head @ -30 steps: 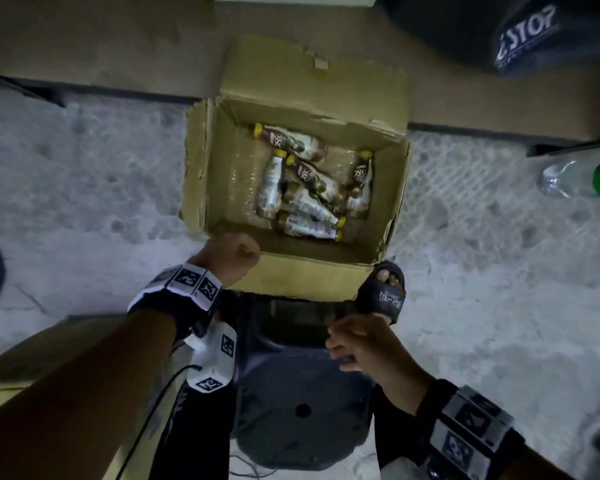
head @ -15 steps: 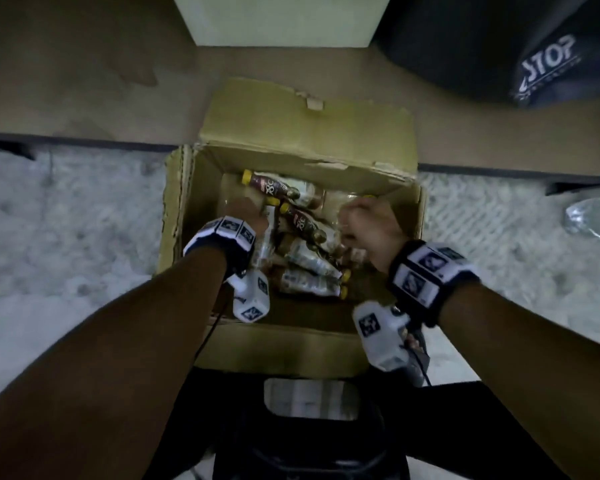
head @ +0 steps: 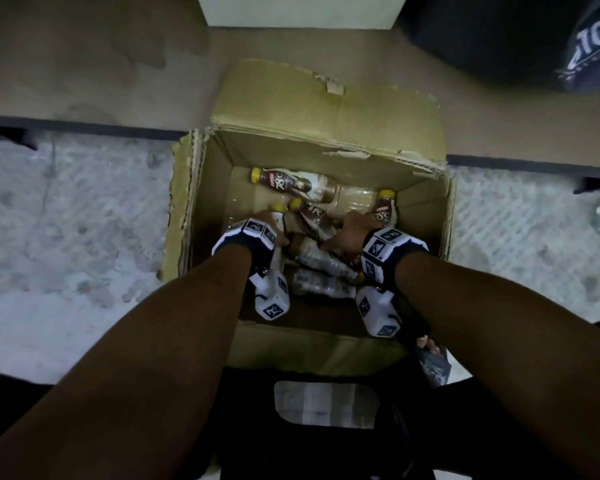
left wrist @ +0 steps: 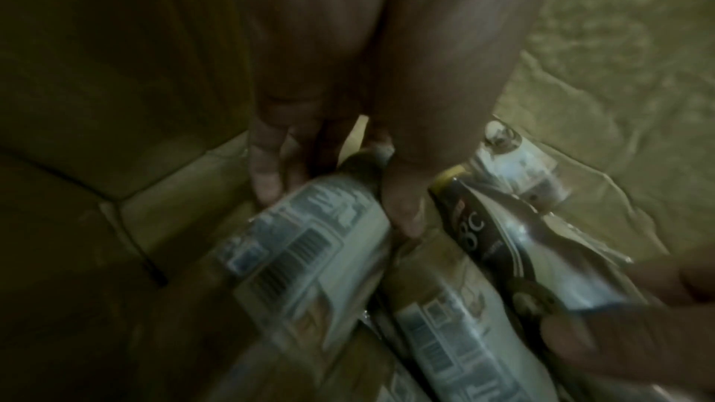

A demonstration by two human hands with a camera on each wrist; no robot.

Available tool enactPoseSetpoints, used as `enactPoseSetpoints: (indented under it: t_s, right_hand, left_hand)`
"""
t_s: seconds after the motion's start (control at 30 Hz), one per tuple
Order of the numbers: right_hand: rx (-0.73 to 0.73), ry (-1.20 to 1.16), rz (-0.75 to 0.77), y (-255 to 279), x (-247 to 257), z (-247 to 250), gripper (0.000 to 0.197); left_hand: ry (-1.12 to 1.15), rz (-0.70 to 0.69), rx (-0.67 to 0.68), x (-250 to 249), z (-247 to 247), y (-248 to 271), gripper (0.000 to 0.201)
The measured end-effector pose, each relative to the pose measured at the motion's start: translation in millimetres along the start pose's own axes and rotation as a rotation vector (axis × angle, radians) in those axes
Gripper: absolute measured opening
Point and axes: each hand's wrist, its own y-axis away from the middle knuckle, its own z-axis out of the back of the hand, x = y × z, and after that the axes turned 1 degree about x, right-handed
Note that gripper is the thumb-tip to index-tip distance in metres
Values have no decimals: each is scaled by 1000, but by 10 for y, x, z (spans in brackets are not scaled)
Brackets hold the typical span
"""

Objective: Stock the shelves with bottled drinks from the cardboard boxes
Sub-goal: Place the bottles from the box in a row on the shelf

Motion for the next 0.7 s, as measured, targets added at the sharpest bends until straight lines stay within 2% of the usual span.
enactPoseSetpoints:
  t_s: [0.03,0.07,0.13,0.23,0.3,0.33,0.5,0.53,0.6,0.7]
  right_hand:
    - [11,-25,6,11,21,1,65]
    - [32,-64,9,42,30,-6,65]
    - [108,-282,-2,200,27,-91,61]
    - [193,-614,-111,679,-28,-167,44]
    - [207,-668,-132,1044,-109,-157,36]
    - [219,-689,-151,1248,-158,-141,36]
    - [336,-838,-349,2308,-431,-46,26]
    - [357,-839,-372,2511,-495,-37,26]
    - [393,-819,-400,2907,-630,-8,28]
    - [418,-820,-421,3462,-763,37,29]
  left_hand:
    - [-5,-1,5,35,-13,-5,27]
    - [-10,21,-3,57,-38,-19,43]
    - [73,27,-12,39,-77,50,57]
    - [239,38,72,-31,-73,311,79]
    - [366,46,110,-34,-64,512,93]
    - [413,54,123,-75,-49,727,93]
    - [497,130,244,-122,-49,1824,79]
    - [501,169,261,-103,-83,2056,66]
    - [507,206,233,-71,-153,2531,16]
    - [410,177,200,-5,-186,3115,18]
